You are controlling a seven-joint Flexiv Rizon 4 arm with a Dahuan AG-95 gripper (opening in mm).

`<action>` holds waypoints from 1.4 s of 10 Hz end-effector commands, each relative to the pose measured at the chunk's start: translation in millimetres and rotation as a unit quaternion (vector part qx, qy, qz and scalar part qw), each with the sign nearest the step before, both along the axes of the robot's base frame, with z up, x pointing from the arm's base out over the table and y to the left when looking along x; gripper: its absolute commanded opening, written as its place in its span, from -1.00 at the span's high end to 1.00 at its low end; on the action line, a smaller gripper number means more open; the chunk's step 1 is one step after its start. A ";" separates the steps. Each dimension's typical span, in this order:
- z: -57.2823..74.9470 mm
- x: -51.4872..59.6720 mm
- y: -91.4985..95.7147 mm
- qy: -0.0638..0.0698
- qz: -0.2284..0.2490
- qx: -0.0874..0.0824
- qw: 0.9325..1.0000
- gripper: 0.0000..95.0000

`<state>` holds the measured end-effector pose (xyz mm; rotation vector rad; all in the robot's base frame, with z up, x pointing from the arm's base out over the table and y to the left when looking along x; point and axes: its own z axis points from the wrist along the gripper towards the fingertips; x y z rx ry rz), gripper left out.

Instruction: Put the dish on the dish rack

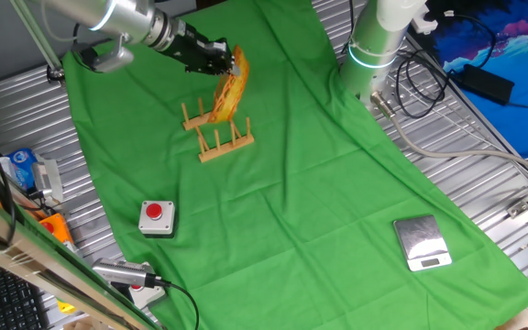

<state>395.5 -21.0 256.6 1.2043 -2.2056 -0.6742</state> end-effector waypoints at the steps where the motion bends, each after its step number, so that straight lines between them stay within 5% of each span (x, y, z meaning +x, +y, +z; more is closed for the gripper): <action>1: -1.5 1.7 1.5 -0.004 0.020 0.029 0.999 1.00; 7: -2.5 0.7 1.8 -0.002 0.075 0.078 0.994 1.00; 12: -8.9 -0.4 -0.6 0.027 0.131 0.107 0.985 1.00; 14: -9.9 -0.1 -1.1 0.038 0.155 0.101 0.982 1.00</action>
